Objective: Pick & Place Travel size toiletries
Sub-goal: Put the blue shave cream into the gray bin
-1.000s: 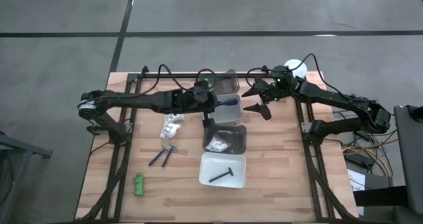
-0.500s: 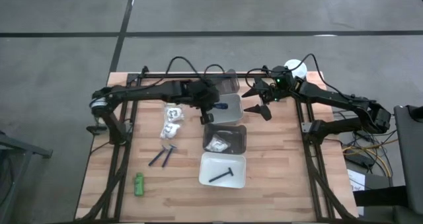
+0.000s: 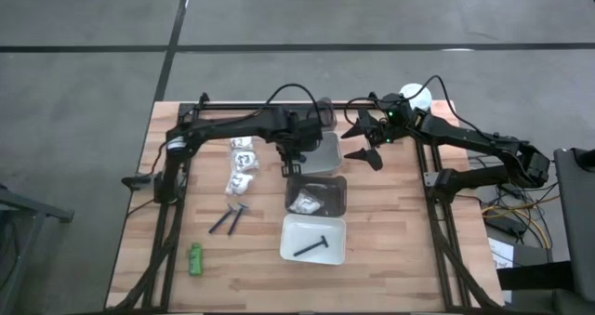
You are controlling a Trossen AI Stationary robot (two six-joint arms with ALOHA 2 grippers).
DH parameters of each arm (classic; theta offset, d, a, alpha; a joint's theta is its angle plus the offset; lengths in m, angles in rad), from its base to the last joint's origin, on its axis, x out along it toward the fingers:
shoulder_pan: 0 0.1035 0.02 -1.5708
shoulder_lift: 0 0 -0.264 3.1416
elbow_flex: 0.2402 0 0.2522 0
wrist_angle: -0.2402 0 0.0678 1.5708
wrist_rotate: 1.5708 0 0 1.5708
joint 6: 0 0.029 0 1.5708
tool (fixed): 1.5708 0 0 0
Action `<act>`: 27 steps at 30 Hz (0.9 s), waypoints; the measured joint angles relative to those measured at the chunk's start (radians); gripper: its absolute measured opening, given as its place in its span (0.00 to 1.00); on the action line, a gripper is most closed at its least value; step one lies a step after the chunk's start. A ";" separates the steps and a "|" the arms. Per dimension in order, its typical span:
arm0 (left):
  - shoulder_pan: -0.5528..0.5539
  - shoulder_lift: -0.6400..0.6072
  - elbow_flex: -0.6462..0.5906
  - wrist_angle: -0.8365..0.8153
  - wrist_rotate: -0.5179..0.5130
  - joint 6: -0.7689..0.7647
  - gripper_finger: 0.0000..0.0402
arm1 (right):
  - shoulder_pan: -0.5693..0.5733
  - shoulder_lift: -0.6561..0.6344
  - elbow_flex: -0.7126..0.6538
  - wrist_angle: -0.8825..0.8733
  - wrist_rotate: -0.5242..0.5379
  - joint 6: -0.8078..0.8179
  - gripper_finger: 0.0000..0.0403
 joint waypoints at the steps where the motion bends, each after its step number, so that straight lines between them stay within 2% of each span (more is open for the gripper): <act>1: 0.000 0.010 0.006 -0.003 -0.001 0.000 0.03 | 0.000 0.000 0.000 0.000 0.001 -0.001 0.79; 27: 0.000 0.094 0.009 -0.046 -0.001 0.028 0.04 | -0.013 -0.009 -0.031 -0.036 -0.007 -0.101 0.58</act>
